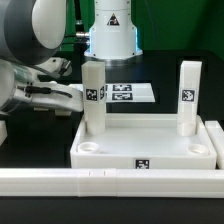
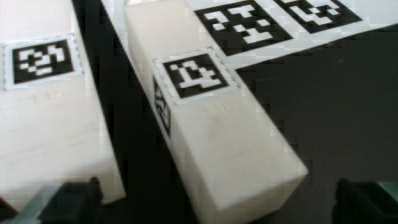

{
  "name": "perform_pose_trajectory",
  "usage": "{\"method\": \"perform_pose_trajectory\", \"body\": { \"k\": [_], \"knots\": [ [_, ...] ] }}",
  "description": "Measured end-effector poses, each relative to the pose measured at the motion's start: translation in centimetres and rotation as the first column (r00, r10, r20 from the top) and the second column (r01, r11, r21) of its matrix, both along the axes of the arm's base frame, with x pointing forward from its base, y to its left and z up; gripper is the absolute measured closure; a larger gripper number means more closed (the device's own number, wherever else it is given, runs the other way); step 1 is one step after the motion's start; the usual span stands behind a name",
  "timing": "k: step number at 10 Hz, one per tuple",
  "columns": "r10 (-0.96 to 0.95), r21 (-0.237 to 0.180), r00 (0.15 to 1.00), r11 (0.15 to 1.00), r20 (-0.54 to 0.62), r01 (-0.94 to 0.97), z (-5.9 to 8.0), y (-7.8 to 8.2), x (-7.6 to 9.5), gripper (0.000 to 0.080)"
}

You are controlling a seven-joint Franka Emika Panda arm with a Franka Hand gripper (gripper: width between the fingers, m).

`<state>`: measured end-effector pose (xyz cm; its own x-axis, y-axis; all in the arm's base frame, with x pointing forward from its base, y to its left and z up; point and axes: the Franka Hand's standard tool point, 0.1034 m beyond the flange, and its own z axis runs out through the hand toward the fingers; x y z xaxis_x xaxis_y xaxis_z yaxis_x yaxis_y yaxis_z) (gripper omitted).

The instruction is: Assemble desk

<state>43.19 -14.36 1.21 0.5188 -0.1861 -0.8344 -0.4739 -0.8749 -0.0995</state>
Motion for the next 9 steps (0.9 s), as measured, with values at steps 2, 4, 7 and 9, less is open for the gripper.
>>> {"method": "perform_pose_trajectory", "body": {
  "k": [2, 4, 7, 9],
  "knots": [
    [-0.001, 0.000, 1.000, 1.000, -0.003, 0.001, -0.1, 0.0, -0.1, 0.0151],
    [-0.001, 0.000, 1.000, 1.000, -0.004, 0.001, -0.1, 0.0, -0.1, 0.0151],
    [0.002, 0.004, 1.000, 1.000, -0.012, -0.002, -0.3, 0.5, -0.7, 0.0151],
    [0.000, 0.005, 1.000, 1.000, -0.023, 0.000, -0.4, 0.7, -1.2, 0.0151]
  ]
}}
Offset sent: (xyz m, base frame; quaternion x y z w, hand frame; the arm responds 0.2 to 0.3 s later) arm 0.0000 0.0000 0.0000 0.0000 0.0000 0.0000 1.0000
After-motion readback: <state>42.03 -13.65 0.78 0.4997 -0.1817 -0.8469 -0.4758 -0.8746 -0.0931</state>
